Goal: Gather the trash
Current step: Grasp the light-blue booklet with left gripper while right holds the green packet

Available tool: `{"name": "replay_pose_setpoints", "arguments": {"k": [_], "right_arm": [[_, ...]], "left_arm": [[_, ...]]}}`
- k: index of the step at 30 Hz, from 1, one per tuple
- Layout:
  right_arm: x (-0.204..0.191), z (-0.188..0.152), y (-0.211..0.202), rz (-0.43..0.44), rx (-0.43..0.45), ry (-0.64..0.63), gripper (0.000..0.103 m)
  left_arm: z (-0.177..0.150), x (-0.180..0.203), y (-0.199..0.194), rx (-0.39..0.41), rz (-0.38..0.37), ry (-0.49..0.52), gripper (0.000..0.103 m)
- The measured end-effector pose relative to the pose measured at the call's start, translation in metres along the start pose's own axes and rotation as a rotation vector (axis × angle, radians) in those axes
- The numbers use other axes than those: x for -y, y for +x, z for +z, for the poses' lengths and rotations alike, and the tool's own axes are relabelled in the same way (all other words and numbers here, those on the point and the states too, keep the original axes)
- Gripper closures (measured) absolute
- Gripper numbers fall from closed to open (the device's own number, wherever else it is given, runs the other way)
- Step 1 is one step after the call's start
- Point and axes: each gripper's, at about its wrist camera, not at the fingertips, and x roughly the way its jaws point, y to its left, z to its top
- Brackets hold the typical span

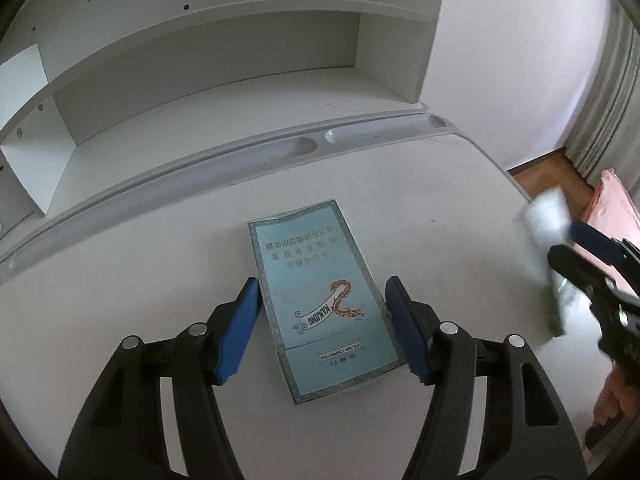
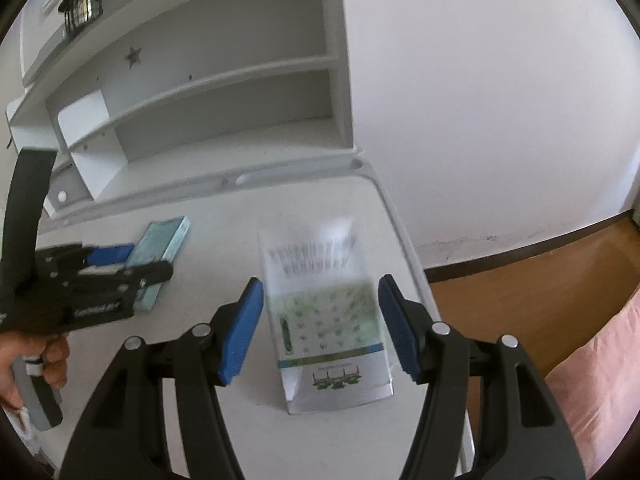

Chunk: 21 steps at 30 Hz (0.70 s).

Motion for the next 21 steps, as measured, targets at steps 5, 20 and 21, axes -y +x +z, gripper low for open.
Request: {"name": "replay_pose_setpoints", "arguments": {"k": [5, 20, 21], "right_arm": [[0.011, -0.006, -0.013, -0.008, 0.019, 0.036, 0.057], [-0.012, -0.009, 0.027, -0.044, -0.212, -0.115, 0.043], [-0.013, -0.009, 0.027, -0.039, -0.211, -0.114, 0.048]], "left_arm": [[0.001, 0.021, -0.032, 0.079, -0.046, 0.046, 0.041], [-0.011, -0.001, -0.036, 0.066, -0.025, 0.03, 0.041], [-0.012, -0.003, -0.035, 0.066, -0.023, 0.026, 0.041]]}}
